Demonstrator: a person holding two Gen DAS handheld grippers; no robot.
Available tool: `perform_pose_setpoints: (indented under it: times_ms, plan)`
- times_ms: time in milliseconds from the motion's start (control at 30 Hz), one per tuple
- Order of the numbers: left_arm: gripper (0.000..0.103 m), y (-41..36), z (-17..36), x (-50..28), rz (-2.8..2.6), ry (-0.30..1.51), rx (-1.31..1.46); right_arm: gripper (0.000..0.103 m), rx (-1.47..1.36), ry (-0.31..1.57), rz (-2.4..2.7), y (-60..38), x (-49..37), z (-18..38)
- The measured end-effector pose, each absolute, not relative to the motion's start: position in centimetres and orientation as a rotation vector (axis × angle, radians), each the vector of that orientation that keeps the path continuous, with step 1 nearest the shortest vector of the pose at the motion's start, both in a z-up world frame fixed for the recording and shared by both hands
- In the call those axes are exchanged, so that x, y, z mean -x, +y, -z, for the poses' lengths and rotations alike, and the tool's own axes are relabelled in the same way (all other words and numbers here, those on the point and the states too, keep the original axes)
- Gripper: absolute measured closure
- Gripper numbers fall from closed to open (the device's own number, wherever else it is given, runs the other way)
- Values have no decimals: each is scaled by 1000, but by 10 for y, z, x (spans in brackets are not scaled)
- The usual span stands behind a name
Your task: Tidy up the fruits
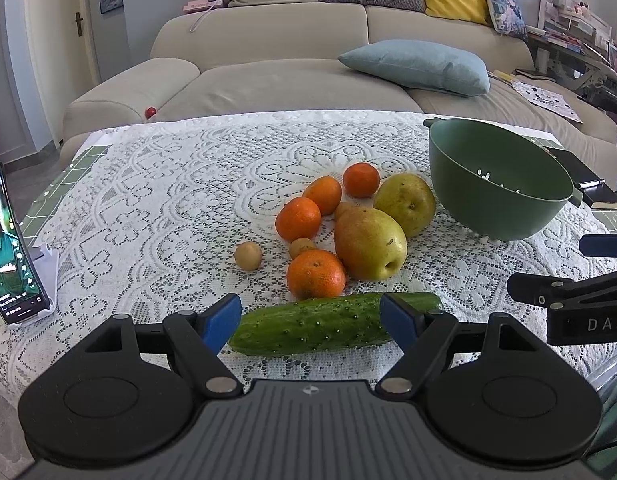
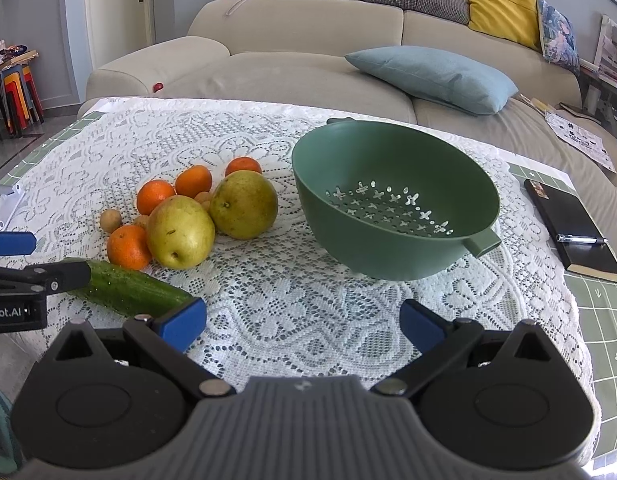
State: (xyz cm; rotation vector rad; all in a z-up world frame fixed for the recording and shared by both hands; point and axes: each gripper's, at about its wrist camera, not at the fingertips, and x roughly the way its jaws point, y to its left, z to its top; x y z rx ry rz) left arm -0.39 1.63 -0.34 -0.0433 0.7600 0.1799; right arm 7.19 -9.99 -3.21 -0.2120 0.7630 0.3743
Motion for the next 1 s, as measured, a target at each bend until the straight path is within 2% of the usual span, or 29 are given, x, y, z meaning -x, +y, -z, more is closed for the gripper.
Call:
perform_pose_setpoints:
  times_ms: [1000]
  plan:
    - [10,16,4,5,-167,759,52,4,230,770,-383,-95,-72,36]
